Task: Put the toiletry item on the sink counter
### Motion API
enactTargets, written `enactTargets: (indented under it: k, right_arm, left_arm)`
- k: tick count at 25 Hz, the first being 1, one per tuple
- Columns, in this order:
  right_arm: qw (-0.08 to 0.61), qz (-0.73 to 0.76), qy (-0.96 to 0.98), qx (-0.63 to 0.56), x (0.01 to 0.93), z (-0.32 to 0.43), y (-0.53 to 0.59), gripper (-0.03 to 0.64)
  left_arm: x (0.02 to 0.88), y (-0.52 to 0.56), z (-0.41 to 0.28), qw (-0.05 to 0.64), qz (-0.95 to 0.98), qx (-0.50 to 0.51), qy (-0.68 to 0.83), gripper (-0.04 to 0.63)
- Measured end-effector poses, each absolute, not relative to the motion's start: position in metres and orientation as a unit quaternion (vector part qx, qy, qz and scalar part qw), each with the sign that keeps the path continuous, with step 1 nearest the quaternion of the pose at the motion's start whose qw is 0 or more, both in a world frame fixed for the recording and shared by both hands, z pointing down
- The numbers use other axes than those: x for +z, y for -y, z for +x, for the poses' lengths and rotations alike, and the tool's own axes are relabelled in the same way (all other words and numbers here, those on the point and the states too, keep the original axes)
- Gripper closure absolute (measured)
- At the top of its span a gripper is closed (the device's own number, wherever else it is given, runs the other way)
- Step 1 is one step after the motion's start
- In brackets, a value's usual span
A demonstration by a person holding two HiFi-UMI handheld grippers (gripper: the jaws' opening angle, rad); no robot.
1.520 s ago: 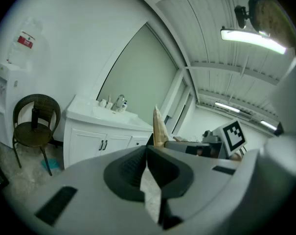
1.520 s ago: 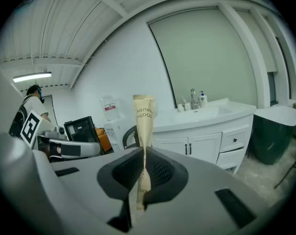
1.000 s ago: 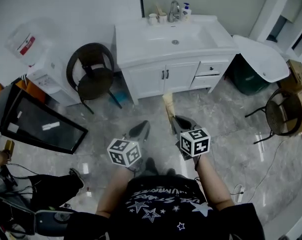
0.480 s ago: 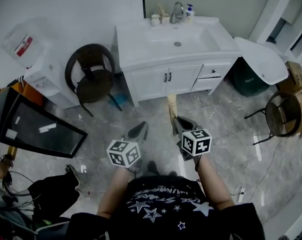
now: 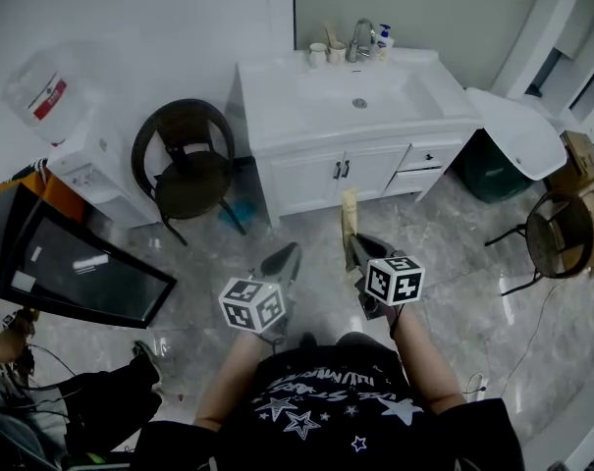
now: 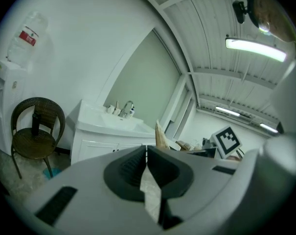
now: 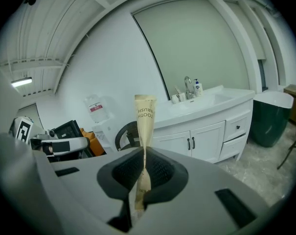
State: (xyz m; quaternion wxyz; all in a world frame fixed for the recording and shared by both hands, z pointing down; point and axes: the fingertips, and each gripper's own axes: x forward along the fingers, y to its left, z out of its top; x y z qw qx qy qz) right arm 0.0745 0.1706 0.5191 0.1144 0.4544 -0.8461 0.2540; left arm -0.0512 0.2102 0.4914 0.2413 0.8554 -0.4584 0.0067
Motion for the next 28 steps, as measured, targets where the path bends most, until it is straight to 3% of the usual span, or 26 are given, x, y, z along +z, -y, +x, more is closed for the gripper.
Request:
enactTargets:
  k: [28]
  right_arm:
    - [0.117,0.435,0.848,0.278,0.542,0.065,-0.048,0.594]
  left_arm:
    - [0.518,-0.105,-0.067,0.263,0.834,0.024,0.485,0.575]
